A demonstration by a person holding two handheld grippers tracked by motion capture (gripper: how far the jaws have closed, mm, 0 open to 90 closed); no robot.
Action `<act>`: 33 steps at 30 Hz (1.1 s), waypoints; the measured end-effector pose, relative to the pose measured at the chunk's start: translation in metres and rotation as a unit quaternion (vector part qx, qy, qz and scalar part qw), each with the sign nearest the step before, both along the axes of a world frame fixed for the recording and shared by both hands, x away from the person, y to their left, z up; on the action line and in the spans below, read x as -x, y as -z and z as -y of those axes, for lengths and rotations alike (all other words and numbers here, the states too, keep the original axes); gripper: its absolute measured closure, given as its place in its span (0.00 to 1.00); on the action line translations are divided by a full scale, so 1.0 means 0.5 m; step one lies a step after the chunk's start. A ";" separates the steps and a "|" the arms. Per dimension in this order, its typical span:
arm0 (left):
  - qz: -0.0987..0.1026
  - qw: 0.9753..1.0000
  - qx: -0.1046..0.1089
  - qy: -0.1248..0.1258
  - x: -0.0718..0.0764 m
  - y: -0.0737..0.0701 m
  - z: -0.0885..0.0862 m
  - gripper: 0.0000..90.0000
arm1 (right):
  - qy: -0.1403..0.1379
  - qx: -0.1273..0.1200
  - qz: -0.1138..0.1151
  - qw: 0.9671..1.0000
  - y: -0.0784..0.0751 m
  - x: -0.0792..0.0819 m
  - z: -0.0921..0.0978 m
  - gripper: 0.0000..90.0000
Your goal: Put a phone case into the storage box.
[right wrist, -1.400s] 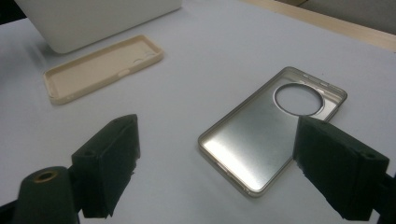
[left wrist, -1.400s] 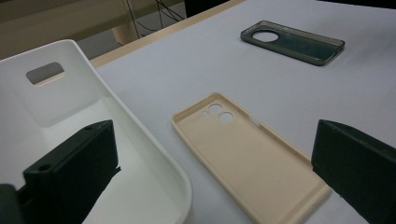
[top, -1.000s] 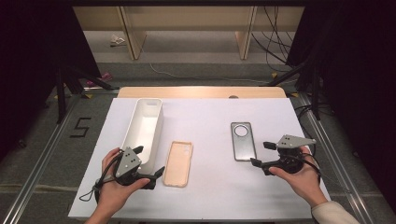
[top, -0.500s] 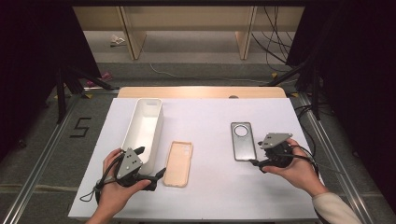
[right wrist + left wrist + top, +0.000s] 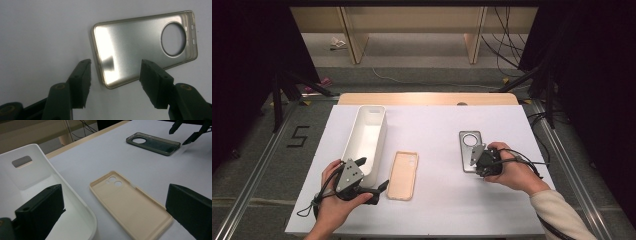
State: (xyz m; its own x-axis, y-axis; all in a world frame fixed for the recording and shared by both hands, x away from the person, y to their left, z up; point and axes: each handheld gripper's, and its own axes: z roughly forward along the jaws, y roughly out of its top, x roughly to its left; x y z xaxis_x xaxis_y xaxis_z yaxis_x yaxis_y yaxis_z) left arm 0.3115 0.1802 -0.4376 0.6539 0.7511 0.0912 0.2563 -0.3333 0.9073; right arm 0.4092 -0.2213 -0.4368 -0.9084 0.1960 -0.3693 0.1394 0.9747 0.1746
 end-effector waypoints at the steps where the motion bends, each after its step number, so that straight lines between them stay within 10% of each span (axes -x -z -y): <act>1: 0.000 1.000 0.000 0.000 0.000 0.000 0.000 0.01 | -0.007 0.006 -0.002 1.000 0.003 -0.002 -0.004 0.50; 33: 0.002 1.000 -0.003 -0.001 0.004 0.000 0.000 0.01 | -0.047 0.076 -0.021 0.996 0.034 -0.021 -0.044 0.67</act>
